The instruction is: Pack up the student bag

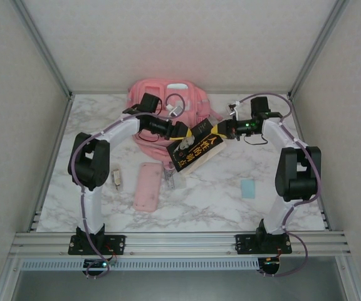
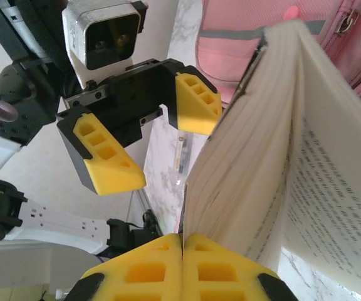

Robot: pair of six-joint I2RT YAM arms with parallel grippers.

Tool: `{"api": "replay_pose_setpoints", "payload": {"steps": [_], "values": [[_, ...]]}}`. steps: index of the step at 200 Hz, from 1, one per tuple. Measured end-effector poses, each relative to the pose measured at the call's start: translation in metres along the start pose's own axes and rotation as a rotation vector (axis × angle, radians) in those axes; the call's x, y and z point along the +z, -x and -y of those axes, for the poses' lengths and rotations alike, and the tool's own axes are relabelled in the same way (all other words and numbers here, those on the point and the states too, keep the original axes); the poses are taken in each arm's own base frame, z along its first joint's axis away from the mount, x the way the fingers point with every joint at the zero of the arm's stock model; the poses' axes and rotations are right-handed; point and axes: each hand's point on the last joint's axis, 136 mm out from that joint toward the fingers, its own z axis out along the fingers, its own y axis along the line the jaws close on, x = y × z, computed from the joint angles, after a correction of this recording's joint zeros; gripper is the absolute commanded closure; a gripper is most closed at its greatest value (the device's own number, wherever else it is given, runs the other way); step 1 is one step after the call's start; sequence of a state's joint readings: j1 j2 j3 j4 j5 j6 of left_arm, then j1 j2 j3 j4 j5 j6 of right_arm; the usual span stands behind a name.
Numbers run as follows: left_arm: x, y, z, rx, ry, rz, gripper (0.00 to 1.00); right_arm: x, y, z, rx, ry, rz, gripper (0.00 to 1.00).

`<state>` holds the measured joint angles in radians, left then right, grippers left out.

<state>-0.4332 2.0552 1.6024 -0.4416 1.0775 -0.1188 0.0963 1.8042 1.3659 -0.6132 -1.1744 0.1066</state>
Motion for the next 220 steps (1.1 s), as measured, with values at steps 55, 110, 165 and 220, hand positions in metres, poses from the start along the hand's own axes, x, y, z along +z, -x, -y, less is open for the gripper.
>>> {"api": "replay_pose_setpoints", "payload": {"steps": [55, 110, 165, 220], "values": [[0.003, 0.006, -0.007, -0.007, 0.032, -0.013, 0.18, 0.0, -0.002, 0.004, -0.046, -0.028, -0.017, 1.0], [-0.007, 0.032, -0.016, 0.032, 0.127, 0.049, 0.17, -0.001, -0.005, 0.003, -0.06, -0.038, -0.025, 1.0], [0.004, 0.044, -0.03, 0.053, 0.108, 0.024, 0.18, -0.002, -0.008, -0.004, -0.075, -0.036, -0.028, 1.0], [0.025, 0.006, -0.017, 0.01, -0.027, -0.109, 0.23, -0.002, -0.006, -0.003, -0.078, -0.043, -0.027, 1.0]]}}
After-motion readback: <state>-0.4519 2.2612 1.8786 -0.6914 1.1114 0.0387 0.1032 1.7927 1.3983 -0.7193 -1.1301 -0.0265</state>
